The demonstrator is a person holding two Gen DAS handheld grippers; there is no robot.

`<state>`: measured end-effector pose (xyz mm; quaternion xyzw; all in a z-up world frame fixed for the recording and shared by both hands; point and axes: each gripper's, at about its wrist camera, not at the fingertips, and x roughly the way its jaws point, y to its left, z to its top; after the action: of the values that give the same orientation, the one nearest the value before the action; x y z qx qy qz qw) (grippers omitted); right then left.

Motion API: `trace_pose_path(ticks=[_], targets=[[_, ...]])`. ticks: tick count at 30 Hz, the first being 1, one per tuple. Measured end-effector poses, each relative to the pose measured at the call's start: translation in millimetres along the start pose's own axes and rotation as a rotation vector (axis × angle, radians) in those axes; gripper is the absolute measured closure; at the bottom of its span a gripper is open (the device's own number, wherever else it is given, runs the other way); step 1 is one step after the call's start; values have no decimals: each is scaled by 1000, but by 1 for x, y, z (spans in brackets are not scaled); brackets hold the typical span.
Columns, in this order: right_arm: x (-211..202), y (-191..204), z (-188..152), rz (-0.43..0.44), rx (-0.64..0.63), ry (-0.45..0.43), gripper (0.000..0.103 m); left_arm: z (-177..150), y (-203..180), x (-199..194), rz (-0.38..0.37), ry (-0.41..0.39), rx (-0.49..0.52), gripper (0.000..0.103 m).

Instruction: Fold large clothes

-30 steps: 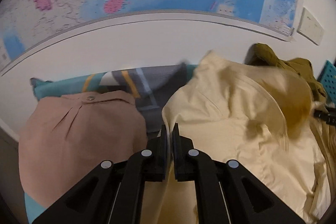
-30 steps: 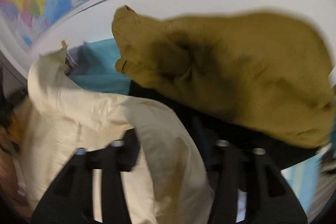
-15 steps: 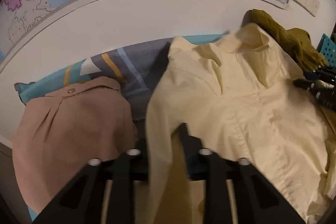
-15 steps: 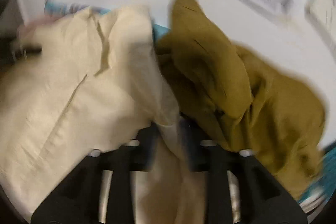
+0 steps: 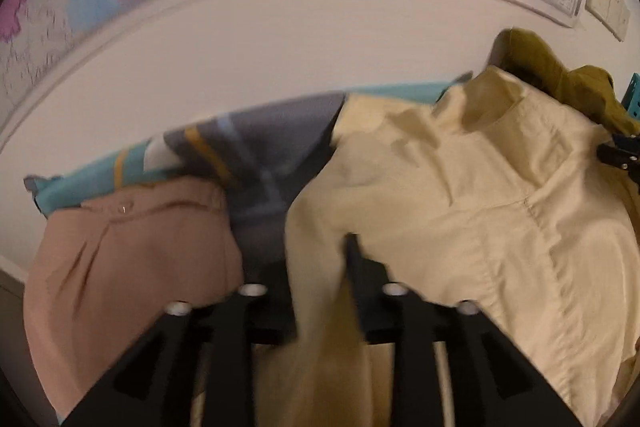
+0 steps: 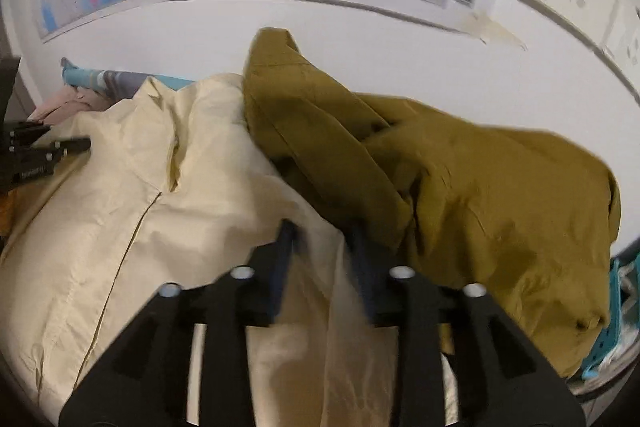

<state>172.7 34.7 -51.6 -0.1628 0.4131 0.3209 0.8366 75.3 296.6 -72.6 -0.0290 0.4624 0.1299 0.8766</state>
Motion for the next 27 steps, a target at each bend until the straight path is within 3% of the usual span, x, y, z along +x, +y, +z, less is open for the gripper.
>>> trace_pose_path(ticks=[1,2,4,9,18,22,23,24,25,27], targets=[[-6,-1,-2,10,6,-6,57,-3,5,-6,-25,-14,-15,68],[-17,-4,-5,18,8,-20,48,-5,12,-15,-61,-30,-38,59],[-47,-11,-12,17,13,-67,35,-11,23,-38,-113,-83,-54,55],[-113,-36,-60,121,82,-71,25,-40,38,-92,-108,-176,-16,43],[-163,-48,-195,136,161,81,17,-127,44,-137,-62,-178,11,40],[-172,-44,-241,174,203,139,18,-145,48,-149,-53,-196,-8,35],[-172,-41,-249,181,192,152,29,-147,49,-151,-50,-198,-15,35],[-169,-38,-252,197,188,161,63,-148,49,-152,-44,-194,-19,35],[-169,-38,-256,241,201,160,74,-149,49,-152,-40,-191,-20,35],[-179,-39,-251,200,183,139,96,-151,46,-152,-33,-186,-18,35]])
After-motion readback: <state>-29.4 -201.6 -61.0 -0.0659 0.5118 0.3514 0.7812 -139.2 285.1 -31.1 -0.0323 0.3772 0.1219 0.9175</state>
